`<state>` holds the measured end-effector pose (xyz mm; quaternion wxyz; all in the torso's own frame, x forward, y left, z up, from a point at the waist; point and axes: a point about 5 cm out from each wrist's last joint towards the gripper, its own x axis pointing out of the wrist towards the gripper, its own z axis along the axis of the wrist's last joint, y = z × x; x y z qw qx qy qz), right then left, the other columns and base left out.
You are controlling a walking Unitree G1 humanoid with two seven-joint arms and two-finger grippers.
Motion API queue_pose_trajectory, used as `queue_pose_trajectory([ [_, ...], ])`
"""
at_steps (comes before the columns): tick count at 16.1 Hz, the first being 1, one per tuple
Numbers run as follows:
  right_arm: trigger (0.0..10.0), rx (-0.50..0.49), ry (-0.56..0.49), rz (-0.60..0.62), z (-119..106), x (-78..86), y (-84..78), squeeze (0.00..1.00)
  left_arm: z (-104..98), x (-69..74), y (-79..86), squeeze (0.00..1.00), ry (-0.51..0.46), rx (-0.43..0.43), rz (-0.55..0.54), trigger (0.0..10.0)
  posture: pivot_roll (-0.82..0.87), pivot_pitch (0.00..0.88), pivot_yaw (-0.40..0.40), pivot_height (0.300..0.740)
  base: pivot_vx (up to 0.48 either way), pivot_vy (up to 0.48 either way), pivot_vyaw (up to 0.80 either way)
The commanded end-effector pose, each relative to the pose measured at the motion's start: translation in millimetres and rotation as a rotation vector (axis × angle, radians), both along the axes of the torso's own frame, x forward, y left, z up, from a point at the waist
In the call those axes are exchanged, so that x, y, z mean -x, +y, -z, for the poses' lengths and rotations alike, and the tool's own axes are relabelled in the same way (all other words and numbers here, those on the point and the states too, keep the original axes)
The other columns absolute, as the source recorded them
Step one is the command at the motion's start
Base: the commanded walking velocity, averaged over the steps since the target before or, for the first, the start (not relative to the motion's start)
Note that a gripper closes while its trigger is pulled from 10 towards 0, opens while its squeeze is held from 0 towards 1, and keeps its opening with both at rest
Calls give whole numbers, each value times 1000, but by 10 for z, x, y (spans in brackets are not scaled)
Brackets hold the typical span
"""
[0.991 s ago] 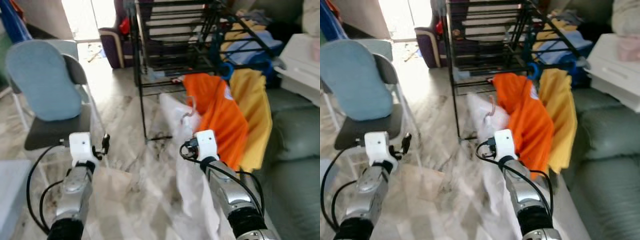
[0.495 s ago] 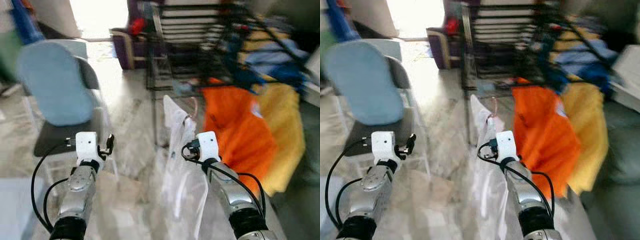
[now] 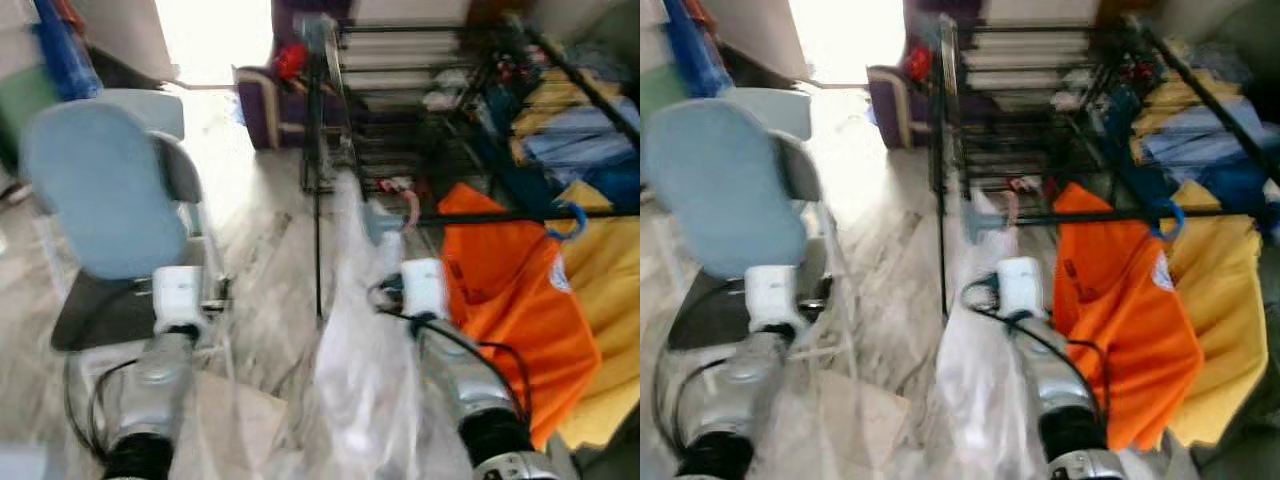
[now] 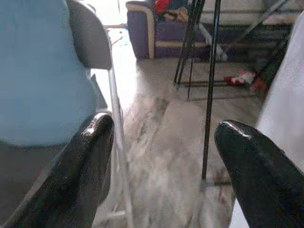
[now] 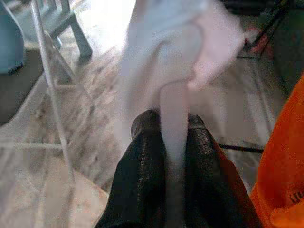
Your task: Hang hanger
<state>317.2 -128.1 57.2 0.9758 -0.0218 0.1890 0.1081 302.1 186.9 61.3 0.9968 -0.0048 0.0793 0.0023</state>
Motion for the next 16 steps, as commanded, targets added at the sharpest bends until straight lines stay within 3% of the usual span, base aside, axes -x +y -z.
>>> queue_pose_trajectory([
  [1,10000,10,-69,-11,-190,-116,-21,0,-1,-14,-109,0,1,15,26,10000,-95,0,20,740,0,0,0],
  [7,10000,23,109,-35,10,-2,11,0,17,-21,-103,0,17,20,19,10000,-95,0,13,740,0,0,0],
  [12,10000,-78,301,21,172,96,13,0,28,-27,-125,0,28,17,39,10000,-96,0,16,740,0,0,0],
  [16,10000,-97,300,63,130,57,-2,0,25,-27,-130,0,27,24,47,10000,-93,0,15,740,0,0,0],
])
